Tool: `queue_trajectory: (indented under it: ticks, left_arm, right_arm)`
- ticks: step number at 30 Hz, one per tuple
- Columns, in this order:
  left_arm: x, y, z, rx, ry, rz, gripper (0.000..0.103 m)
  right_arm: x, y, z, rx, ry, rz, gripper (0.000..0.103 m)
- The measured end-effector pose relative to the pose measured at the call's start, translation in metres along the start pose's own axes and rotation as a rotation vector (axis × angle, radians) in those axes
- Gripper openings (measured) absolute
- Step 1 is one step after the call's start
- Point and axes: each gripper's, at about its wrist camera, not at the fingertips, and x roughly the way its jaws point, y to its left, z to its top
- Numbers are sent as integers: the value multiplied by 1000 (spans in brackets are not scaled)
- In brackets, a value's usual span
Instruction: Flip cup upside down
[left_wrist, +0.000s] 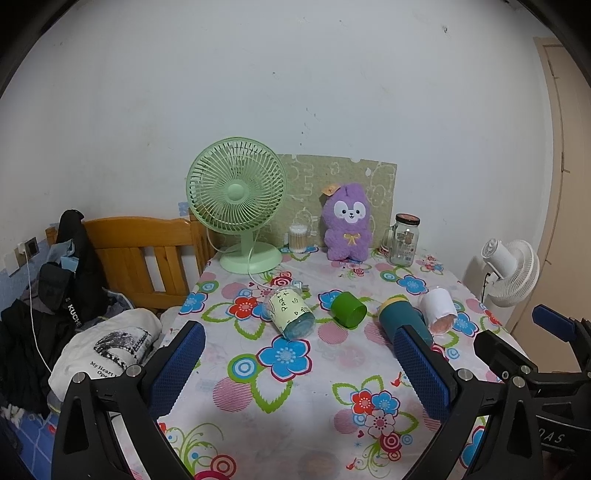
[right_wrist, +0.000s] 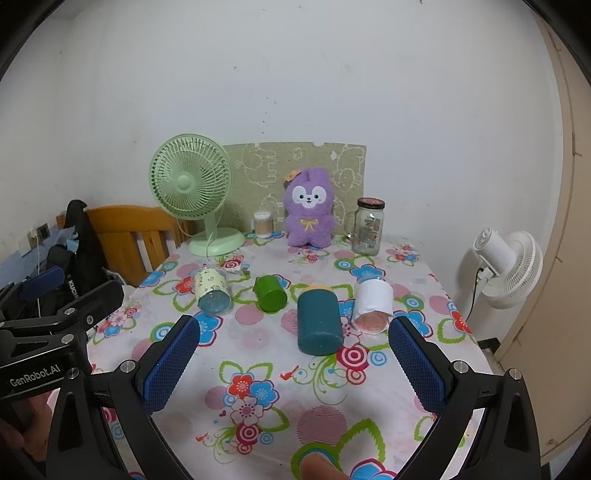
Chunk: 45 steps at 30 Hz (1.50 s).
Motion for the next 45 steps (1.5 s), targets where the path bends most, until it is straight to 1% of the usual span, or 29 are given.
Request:
queue_trajectory:
  ticks: [6, 9, 10, 12, 16, 19, 22, 25, 28, 30, 33, 36, 40, 45]
  left_arm:
    - [12, 3, -5, 16, 26, -1, 103]
    - [22, 3, -14, 65, 46, 20, 103]
    - [28, 2, -16, 79, 64, 21, 103]
    - [36, 4, -18, 101, 86, 6, 103]
    - [60, -3, -22, 182, 141, 8, 103]
    - [77, -8, -25, 229, 175, 7, 103]
    - [93, -10, -23, 245, 200, -23, 103]
    - [112, -16, -19, 275, 222, -20, 103]
    - [133, -20, -16, 298, 249, -37, 103]
    - [147, -24, -15, 333, 269, -37, 103]
    - [165, -29, -12, 379, 275, -21, 103]
    - [178, -33, -10, 404, 279, -48, 103]
    - [200, -36, -7, 420, 299, -45, 103]
    - [218, -38, -9, 450, 318, -30, 103]
  right_arm:
    - [10, -3, -2, -6, 26, 2, 103]
    - [20, -7, -4, -15, 56, -5, 103]
    - [24, -10, -4, -14, 70, -13, 103]
    - [34, -13, -4, -11, 103, -29, 103]
    - [60, -21, -8, -20, 178, -61, 103]
    - [84, -27, -10, -26, 239, -57, 103]
    - [114, -32, -10, -21, 309, -23, 103]
    - [140, -36, -8, -25, 361, 2, 103]
    - [165, -38, -6, -30, 417, 39, 103]
    - [181, -39, -5, -29, 453, 49, 103]
    - [200, -39, -4, -49, 494, 49, 103]
    - [216, -40, -2, -67, 521, 58, 103]
    - [239, -42, 1, -79, 559, 36, 103]
    - [264, -43, 1, -107, 603, -7, 103]
